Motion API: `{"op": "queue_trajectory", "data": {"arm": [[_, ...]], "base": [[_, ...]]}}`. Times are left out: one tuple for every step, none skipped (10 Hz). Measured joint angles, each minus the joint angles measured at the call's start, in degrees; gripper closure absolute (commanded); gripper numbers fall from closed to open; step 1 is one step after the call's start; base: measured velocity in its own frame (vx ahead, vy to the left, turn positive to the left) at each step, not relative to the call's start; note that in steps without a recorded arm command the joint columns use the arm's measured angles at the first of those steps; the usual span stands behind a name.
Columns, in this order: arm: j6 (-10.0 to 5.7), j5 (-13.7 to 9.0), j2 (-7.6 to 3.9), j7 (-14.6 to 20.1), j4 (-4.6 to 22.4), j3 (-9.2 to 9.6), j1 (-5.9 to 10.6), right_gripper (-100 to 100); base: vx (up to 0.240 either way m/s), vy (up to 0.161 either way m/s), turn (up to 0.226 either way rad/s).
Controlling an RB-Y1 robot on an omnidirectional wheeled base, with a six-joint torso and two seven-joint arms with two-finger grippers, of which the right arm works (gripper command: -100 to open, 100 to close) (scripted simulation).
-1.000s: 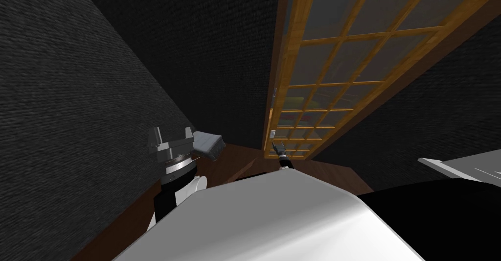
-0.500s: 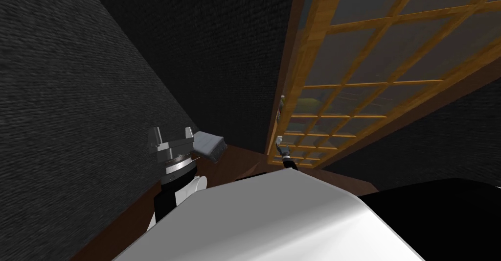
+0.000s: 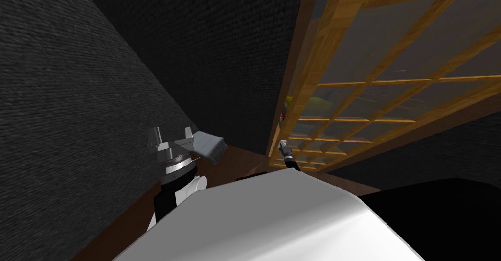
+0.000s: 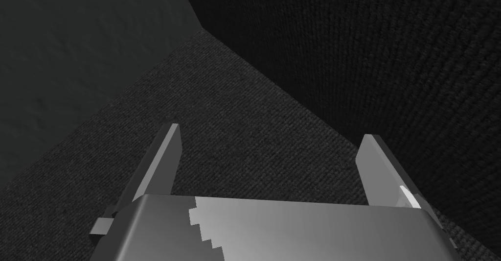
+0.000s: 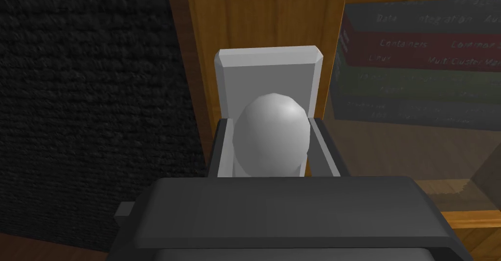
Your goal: Pull the door open
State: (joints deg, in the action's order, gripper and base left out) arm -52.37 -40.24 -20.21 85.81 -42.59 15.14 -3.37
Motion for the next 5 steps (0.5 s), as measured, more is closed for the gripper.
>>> {"op": "queue_trajectory", "data": {"arm": [[0.09,0.02,0.06,-0.02,0.04,0.07,-0.03,100],[0.18,0.03,0.12,-0.02,0.08,0.13,-0.09,100],[0.22,0.04,0.15,-0.01,0.11,0.16,-0.13,100],[0.23,0.04,0.15,-0.01,0.12,0.16,-0.14,100],[-0.07,0.2,-0.46,0.6,0.05,0.59,-0.35,100]], "base": [[-0.021,0.003,0.005],[-0.008,0.003,-0.003],[0.0,0.0,0.0],[-0.115,-0.033,0.125],[-0.186,-0.034,0.122]]}}
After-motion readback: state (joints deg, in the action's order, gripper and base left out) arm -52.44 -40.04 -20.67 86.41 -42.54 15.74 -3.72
